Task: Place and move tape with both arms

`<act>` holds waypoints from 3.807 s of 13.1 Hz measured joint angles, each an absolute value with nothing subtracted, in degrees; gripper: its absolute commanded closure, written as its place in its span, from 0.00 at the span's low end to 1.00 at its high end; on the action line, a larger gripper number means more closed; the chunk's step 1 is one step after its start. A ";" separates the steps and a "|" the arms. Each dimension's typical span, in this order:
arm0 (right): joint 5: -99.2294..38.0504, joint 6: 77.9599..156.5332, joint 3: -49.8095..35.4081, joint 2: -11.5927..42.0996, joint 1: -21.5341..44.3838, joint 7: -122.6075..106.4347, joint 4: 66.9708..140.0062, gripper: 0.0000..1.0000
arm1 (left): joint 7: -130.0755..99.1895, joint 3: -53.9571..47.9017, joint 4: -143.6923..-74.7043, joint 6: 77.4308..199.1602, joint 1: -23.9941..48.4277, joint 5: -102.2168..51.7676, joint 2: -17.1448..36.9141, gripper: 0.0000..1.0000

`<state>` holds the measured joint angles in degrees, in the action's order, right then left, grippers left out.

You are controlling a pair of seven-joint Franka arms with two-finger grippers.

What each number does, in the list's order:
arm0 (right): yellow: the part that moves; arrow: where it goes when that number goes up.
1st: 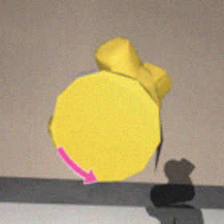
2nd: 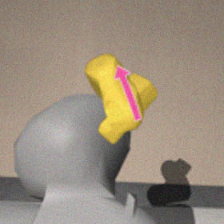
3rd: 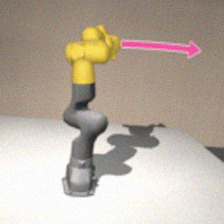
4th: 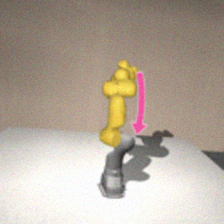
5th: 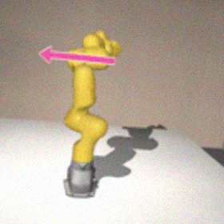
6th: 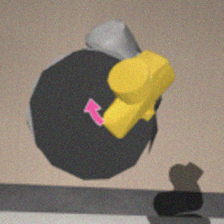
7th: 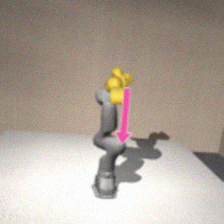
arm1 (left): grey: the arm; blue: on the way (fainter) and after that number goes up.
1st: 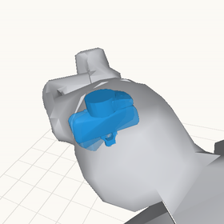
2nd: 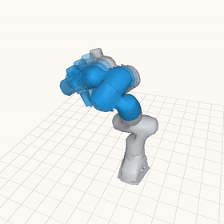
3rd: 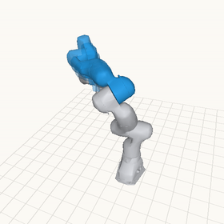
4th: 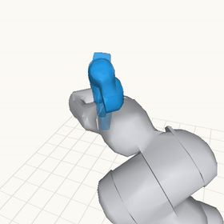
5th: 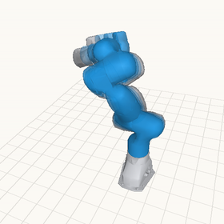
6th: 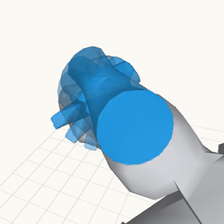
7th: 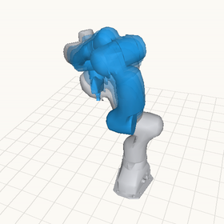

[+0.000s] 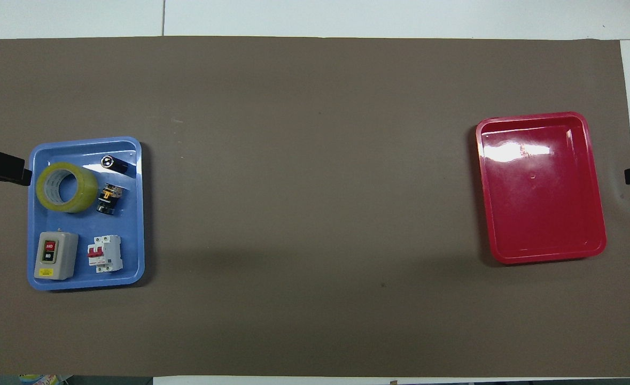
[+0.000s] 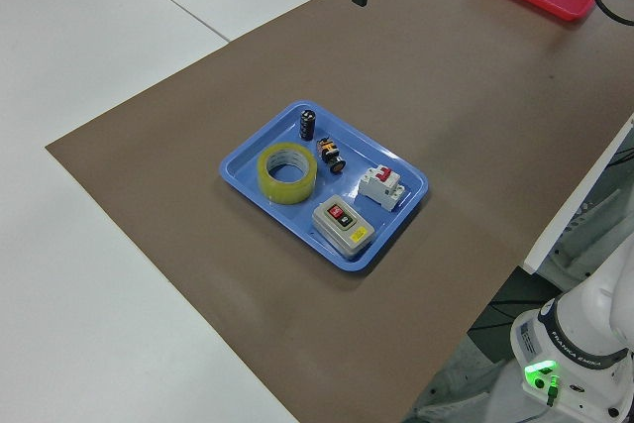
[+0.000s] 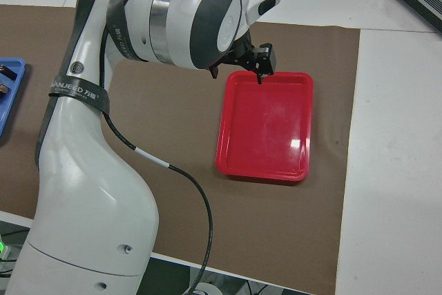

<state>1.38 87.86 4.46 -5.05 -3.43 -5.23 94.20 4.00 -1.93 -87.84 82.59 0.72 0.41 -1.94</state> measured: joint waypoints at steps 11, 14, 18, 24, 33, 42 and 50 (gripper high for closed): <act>1.38 87.86 4.46 -5.05 -3.43 -5.23 94.19 0.00 | 3.73 -1.92 -88.45 82.52 0.57 0.36 -3.62 0.00; 1.38 87.86 4.46 -5.05 -3.43 -5.23 94.19 0.00 | 3.74 -1.93 -89.55 82.68 0.57 0.36 -4.06 0.00; 1.38 87.86 4.31 -5.05 -3.43 -5.23 94.19 0.00 | 3.76 -1.92 -90.06 85.06 0.53 0.36 -3.55 0.00; 1.38 87.86 3.49 -5.01 -3.43 -5.23 94.27 0.00 | 3.81 -1.54 -90.93 95.45 -4.10 0.36 4.47 0.00; 1.39 87.85 2.80 -4.98 -3.43 -5.23 94.33 0.00 | 3.79 -1.29 -110.11 123.19 -13.78 0.35 11.36 0.00; 1.41 87.83 2.80 -4.90 -3.43 -5.23 94.60 0.00 | 1.12 -1.31 -119.80 130.78 -14.90 0.34 11.25 0.12; 1.43 87.80 2.79 -4.90 -3.43 -5.23 94.60 0.00 | -3.09 -1.38 -123.03 133.00 -14.90 0.32 11.19 1.00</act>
<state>1.43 87.80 2.79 -4.90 -3.43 -5.23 94.60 -3.09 -1.38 -123.03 133.00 -14.90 0.32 11.19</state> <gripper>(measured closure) 0.000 0.573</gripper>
